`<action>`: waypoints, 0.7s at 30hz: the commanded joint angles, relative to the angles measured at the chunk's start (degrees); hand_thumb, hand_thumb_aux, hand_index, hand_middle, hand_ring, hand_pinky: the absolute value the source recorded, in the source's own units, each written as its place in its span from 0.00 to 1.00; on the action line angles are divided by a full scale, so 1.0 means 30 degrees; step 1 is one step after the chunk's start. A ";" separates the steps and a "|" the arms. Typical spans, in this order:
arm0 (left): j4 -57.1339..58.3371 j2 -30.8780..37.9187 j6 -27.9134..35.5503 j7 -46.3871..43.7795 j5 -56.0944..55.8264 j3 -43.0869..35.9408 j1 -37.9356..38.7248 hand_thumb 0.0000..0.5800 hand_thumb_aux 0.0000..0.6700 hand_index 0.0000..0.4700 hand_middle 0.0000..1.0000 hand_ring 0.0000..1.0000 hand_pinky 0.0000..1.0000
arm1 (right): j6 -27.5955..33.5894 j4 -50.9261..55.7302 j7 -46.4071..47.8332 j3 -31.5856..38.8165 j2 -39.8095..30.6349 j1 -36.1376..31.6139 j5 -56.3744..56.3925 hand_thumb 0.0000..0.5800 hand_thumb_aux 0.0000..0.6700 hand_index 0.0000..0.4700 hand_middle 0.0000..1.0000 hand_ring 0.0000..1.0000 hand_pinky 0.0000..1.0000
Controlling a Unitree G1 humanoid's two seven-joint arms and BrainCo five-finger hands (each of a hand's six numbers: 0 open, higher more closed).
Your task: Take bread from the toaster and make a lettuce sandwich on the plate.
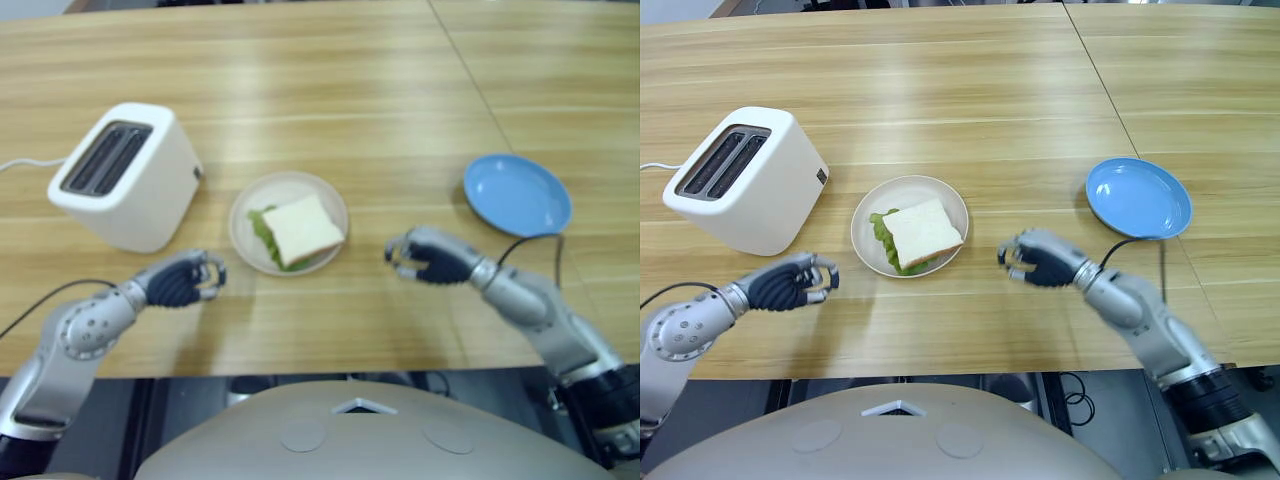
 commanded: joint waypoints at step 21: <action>1.5865 -0.6334 -0.3374 0.5548 0.4527 -0.5629 -1.3859 0.98 0.86 0.84 1.00 1.00 1.00 | -0.4116 1.7515 -0.4056 0.2943 0.7977 -1.2341 -0.4282 1.00 1.00 0.98 1.00 1.00 1.00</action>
